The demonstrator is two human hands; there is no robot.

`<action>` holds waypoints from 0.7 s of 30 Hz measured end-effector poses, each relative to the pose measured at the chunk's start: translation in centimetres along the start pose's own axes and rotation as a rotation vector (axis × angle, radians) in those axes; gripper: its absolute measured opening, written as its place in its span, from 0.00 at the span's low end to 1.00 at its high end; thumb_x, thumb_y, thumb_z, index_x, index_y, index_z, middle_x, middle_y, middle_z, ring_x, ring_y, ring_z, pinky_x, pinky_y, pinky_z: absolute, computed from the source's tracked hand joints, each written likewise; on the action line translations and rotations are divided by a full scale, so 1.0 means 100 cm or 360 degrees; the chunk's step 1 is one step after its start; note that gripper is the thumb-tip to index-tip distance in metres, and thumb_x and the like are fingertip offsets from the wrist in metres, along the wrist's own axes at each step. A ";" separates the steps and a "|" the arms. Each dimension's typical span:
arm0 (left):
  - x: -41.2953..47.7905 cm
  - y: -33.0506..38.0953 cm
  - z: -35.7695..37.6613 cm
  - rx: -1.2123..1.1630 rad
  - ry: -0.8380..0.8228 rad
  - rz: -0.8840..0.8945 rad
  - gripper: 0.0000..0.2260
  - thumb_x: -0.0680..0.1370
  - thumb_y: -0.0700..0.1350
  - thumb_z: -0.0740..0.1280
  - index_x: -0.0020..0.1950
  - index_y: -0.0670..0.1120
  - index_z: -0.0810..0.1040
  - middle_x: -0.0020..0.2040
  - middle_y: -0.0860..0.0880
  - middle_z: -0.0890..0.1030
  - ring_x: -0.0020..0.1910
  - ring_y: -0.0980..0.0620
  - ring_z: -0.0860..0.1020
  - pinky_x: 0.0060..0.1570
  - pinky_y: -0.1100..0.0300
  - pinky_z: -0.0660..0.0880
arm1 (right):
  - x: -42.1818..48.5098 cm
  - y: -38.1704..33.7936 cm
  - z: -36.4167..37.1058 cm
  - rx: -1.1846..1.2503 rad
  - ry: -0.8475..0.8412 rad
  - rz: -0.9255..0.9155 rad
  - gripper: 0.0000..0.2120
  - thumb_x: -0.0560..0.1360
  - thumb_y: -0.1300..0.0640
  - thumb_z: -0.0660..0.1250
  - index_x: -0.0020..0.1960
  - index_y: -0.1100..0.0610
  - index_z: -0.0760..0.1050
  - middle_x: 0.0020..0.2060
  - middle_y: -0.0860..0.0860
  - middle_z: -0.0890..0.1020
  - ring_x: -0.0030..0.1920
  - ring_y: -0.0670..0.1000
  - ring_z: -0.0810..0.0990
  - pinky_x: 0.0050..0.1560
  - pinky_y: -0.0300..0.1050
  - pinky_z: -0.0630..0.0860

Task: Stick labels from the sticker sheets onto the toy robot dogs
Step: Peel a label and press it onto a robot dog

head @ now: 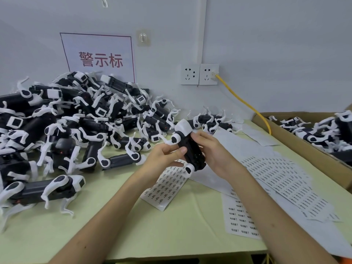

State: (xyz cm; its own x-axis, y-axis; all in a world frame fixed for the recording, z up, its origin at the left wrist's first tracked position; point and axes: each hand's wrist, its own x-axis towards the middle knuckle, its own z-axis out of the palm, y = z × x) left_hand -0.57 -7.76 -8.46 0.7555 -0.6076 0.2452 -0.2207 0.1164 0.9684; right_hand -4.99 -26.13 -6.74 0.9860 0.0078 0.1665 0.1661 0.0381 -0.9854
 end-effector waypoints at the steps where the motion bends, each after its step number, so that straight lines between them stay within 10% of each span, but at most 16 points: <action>1: 0.000 0.000 0.000 -0.0008 -0.0010 0.0001 0.13 0.77 0.51 0.70 0.55 0.46 0.85 0.52 0.47 0.88 0.51 0.53 0.85 0.51 0.59 0.81 | -0.001 -0.001 0.000 0.0023 -0.0029 0.0031 0.20 0.75 0.42 0.69 0.57 0.55 0.75 0.47 0.49 0.82 0.47 0.47 0.80 0.51 0.47 0.72; 8: -0.001 0.002 -0.004 -0.0237 -0.0068 -0.0032 0.11 0.81 0.48 0.66 0.57 0.48 0.86 0.56 0.44 0.86 0.55 0.49 0.84 0.53 0.58 0.80 | -0.003 -0.004 0.002 0.0186 -0.0077 0.0027 0.07 0.78 0.49 0.69 0.47 0.52 0.78 0.45 0.48 0.82 0.47 0.48 0.79 0.46 0.43 0.73; 15: 0.001 0.005 -0.010 -0.0461 0.0090 -0.0052 0.25 0.80 0.54 0.67 0.72 0.39 0.76 0.69 0.41 0.80 0.66 0.42 0.80 0.62 0.53 0.78 | -0.002 -0.003 0.004 0.0218 -0.0129 -0.0125 0.08 0.81 0.63 0.63 0.59 0.58 0.77 0.49 0.56 0.82 0.49 0.53 0.81 0.52 0.46 0.77; 21: 0.005 0.008 -0.012 -0.0606 0.0328 -0.0159 0.23 0.79 0.58 0.63 0.65 0.45 0.82 0.64 0.42 0.83 0.68 0.42 0.79 0.66 0.49 0.73 | 0.007 0.009 0.005 -0.0313 0.0326 -0.0014 0.11 0.83 0.51 0.65 0.62 0.54 0.79 0.57 0.51 0.84 0.60 0.55 0.81 0.59 0.48 0.75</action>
State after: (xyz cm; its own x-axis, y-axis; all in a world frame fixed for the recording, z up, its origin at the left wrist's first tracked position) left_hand 0.37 -6.96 -7.51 0.8774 -0.4655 0.1160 0.0737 0.3697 0.9262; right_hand -4.17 -25.55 -7.46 0.9635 -0.1946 0.1838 0.1543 -0.1572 -0.9754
